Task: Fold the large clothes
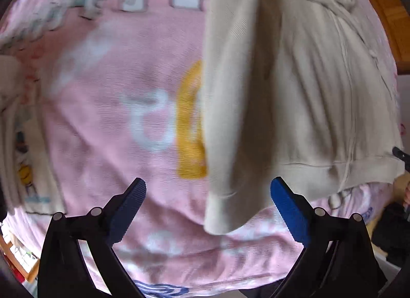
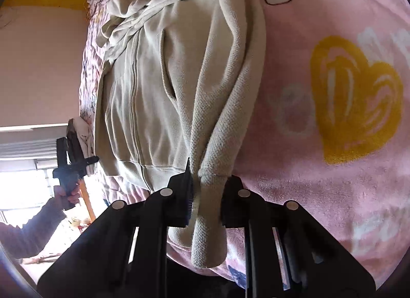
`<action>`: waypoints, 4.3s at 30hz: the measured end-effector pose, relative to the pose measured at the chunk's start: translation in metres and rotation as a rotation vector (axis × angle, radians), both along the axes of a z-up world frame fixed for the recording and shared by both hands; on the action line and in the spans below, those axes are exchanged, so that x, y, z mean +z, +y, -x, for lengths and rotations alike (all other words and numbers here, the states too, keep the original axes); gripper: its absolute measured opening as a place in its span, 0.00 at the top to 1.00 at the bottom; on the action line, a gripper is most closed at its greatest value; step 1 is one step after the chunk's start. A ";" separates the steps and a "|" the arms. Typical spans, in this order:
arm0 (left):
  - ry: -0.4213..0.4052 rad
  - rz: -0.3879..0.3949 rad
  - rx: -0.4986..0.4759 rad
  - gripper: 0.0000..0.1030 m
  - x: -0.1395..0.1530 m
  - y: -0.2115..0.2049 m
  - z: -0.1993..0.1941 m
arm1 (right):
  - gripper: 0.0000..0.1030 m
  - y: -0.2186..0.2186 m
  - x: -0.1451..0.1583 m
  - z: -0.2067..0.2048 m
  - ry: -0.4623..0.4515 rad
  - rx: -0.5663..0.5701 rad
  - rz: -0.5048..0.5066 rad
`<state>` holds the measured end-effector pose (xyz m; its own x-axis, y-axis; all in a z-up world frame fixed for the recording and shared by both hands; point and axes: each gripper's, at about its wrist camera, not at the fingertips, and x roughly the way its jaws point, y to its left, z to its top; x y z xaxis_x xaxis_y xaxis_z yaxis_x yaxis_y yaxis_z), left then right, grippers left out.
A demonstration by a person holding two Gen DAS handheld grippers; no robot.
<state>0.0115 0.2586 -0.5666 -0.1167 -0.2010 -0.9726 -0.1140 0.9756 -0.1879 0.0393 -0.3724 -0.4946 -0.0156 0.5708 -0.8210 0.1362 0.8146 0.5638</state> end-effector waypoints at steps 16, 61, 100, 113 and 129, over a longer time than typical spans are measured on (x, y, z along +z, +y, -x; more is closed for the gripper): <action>0.054 -0.024 -0.020 0.76 -0.037 -0.046 -0.021 | 0.72 0.017 -0.028 -0.011 0.020 0.110 0.110; -0.128 -0.165 0.172 0.92 0.179 -0.076 0.103 | 0.87 -0.016 0.123 0.060 -0.055 0.011 0.110; -0.571 -0.224 0.242 0.93 0.210 -0.036 -0.189 | 0.96 -0.071 0.162 -0.232 -0.421 -0.376 -0.199; -0.236 -0.020 0.439 0.84 0.063 0.024 -0.333 | 0.96 -0.053 0.044 -0.377 -0.242 -0.377 0.015; -0.352 0.059 0.452 0.22 0.111 0.025 -0.362 | 0.06 -0.078 0.069 -0.392 -0.360 -0.477 -0.121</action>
